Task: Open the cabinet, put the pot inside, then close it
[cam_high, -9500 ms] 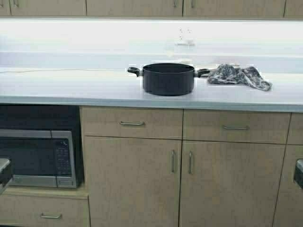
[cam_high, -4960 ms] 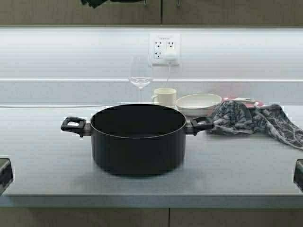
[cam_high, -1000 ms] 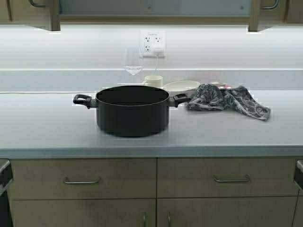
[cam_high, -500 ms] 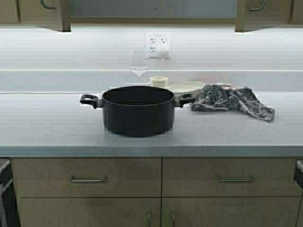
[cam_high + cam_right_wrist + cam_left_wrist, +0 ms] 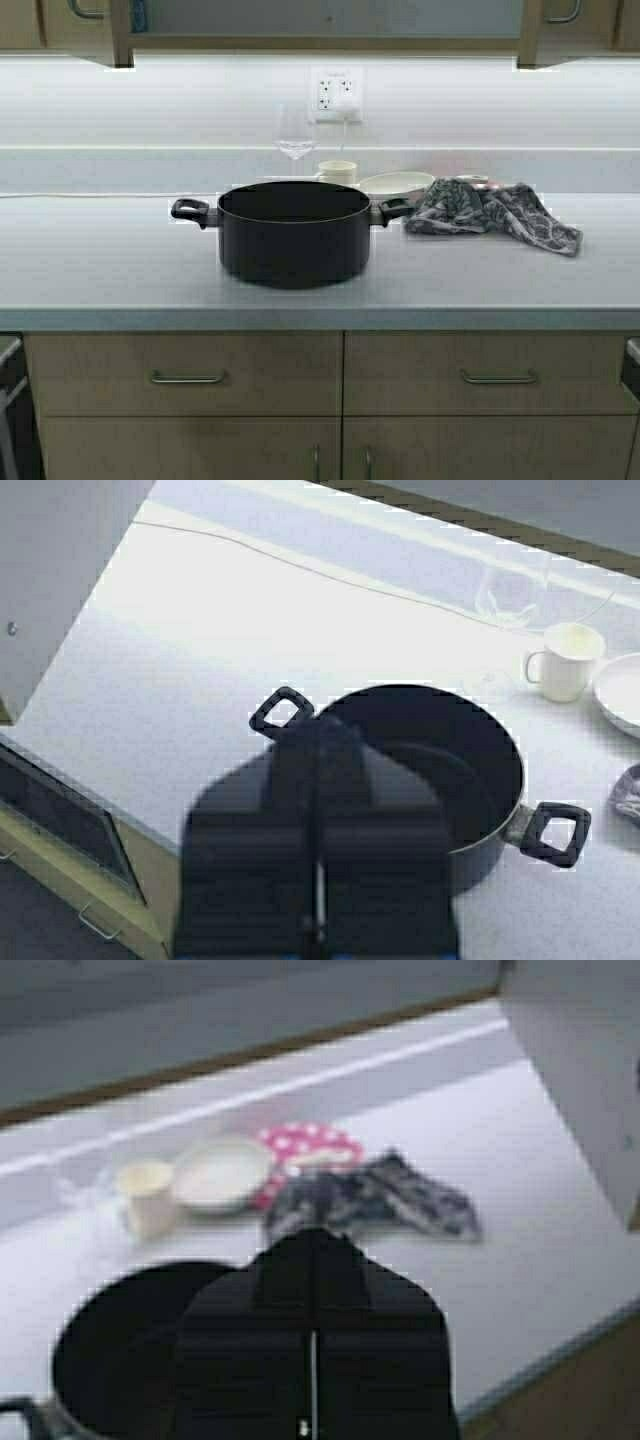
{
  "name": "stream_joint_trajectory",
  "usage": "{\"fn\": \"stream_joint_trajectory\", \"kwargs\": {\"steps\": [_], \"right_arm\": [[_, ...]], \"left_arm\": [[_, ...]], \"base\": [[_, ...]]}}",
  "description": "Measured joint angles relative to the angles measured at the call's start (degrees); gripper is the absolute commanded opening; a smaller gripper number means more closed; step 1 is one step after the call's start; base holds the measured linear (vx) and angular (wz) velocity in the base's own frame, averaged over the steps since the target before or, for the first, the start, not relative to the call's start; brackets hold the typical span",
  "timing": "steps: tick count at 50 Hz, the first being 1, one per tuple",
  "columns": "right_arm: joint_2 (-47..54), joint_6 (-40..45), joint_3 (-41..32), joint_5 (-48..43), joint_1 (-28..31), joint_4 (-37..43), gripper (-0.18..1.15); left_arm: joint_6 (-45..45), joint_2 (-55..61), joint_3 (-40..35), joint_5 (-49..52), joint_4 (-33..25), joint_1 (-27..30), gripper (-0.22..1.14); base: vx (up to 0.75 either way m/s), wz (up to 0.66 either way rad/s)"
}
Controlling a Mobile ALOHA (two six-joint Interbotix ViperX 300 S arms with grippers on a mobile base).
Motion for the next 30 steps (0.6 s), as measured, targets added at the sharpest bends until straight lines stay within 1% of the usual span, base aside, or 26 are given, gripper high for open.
{"fn": "stream_joint_trajectory", "kwargs": {"steps": [9,16,23,30], "right_arm": [[9.8,0.0,-6.9,-2.9,-0.5,-0.1,0.07],[16.7,0.0,-12.1,-3.4,-3.2,-0.1,0.07],[19.8,0.0,-14.5,-2.0,-5.6,-0.1,0.07],[19.6,0.0,-14.0,-0.4,-9.3,-0.1,0.07]], "left_arm": [[0.0,12.1,-6.8,-4.7,0.0,-0.6,0.02],[0.1,21.0,-12.4,-8.3,0.0,0.4,0.02],[-0.1,29.0,-17.0,-9.8,-0.1,3.9,0.02],[-0.1,30.1,-16.5,-9.9,0.0,8.5,0.02]], "base": [[0.00,0.00],[0.00,0.00],[0.00,0.00],[0.01,-0.01]]}}
